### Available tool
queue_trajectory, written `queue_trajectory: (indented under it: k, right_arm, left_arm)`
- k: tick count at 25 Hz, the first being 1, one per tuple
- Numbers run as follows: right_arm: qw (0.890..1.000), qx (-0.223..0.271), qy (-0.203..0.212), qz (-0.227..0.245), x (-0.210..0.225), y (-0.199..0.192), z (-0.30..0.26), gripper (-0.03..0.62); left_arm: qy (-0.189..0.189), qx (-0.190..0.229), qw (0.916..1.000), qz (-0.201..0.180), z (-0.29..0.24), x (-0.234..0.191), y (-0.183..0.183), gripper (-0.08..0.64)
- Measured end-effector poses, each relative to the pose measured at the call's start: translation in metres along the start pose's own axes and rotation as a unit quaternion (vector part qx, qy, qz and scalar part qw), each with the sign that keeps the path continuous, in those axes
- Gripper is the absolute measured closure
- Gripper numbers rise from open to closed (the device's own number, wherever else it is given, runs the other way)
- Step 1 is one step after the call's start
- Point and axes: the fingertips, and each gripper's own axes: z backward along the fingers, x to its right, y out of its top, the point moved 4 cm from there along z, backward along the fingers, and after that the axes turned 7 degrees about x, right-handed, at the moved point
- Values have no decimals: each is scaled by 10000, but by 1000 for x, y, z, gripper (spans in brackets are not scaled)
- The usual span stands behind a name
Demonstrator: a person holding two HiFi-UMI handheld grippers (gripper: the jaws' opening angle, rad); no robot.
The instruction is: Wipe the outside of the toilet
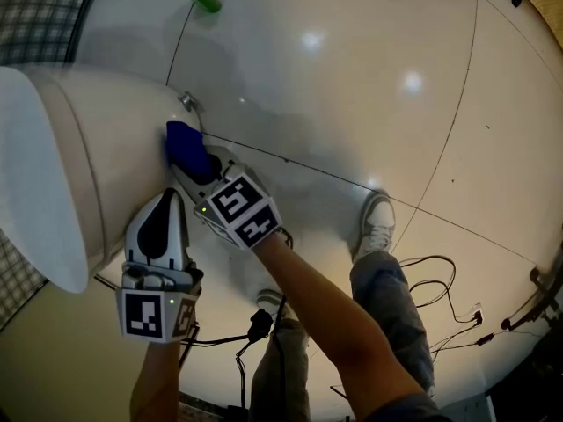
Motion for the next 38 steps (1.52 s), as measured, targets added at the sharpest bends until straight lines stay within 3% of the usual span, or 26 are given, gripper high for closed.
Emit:
queue_trajectory:
  k: [7,11,15,21,26,32,38]
  right_arm:
    - [9993,254,-170,-206,-57,-69,20,528]
    - [9995,161,156,-211,-101,-119,9,528]
    - [9991,237,131,-311,-109,-137,3,528]
    - [9990,304,-170,-278,-76,-114,17,528]
    - [9965,261,-702,-368,4,-96,25,528]
    - [9980,135,-619,-24,74,-99,-15,528]
    - [9989,-2,-469,-19,72,-136,-32,528]
  left_arm:
    - [-337,26,9974,-637,57,-10,-40,548]
    - [-268,-154,9968,-740,94,-19,-77,548]
    - [-266,-258,9959,-822,108,-25,-98,548]
    - [-220,-183,9976,-632,88,-27,-88,548]
    - [-290,-201,9989,-309,46,-7,-86,548]
    - [-443,-71,9985,-302,-8,7,-109,548]
    - [-427,97,9971,-627,-9,-3,-138,548]
